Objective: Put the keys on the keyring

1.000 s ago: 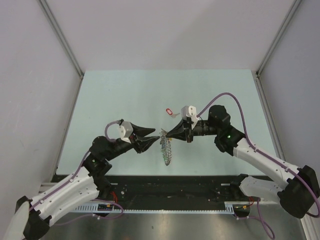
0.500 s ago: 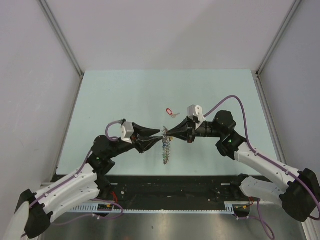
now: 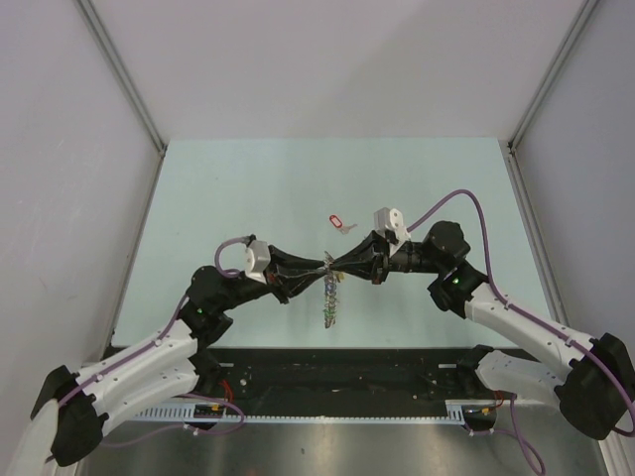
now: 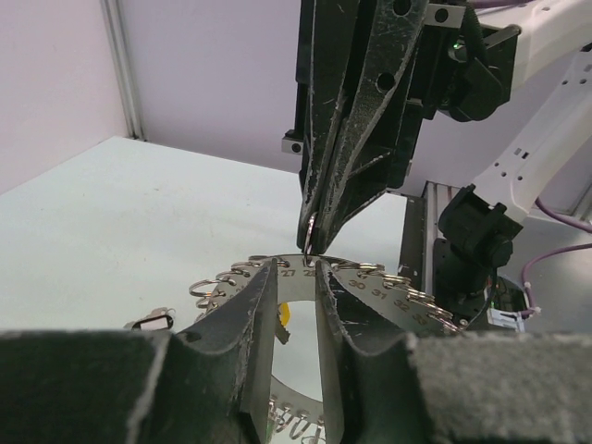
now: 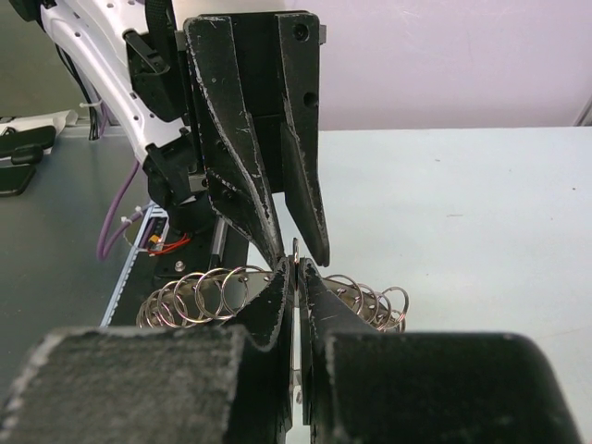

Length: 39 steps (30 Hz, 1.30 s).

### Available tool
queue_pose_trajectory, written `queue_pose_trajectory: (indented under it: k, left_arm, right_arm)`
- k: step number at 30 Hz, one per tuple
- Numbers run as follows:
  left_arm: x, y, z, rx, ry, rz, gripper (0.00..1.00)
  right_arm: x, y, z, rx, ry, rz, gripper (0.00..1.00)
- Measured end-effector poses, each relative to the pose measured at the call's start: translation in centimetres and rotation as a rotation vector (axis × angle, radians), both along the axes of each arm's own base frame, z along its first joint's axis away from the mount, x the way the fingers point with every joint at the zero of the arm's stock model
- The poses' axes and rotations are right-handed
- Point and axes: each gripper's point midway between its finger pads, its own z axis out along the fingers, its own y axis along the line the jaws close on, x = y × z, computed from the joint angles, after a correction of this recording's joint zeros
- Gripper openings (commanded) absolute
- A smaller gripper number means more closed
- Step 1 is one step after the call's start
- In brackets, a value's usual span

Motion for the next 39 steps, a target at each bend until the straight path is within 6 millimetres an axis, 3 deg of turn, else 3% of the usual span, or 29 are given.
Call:
queue_pose_trajectory:
  k: [7,16,20,27,30,34,39]
  left_arm:
    - [-0.3,-0.3,-0.1,-0.001,0.005,-0.025,0.20]
    - [-0.4,-0.4,-0.3,0.005,0.020,-0.031,0.00]
    - [-0.4,-0.4,-0.7,0.016,0.037,-0.029,0.00]
    - [0.2,-0.1,-1.4,0.106,0.102,0.015,0.00]
    - [0.6,0.2,-1.1,0.148,0.117,0.043,0.00]
    - [0.8,0.6,-1.1,0.187,0.137,0.066,0.00]
    - [1.1,1.0,-2.8,0.267,0.187,0.093,0.00]
  right_arm:
    - [-0.3,0.1,0.4,0.014,-0.002,0.017,0.00]
    - [-0.1,0.4,-0.2,0.001,0.006,0.024,0.00]
    - [0.0,0.4,-0.6,-0.011,-0.001,0.017,0.01]
    - [0.7,0.1,-1.8,-0.059,0.013,-0.038,0.39]
    - [0.9,-0.5,-1.7,-0.071,-0.003,-0.087,0.46]
    - [1.3,-1.2,-1.2,-0.071,-0.030,-0.142,0.48]
    - [1.6,-1.0,-1.4,-0.086,-0.048,-0.200,0.48]
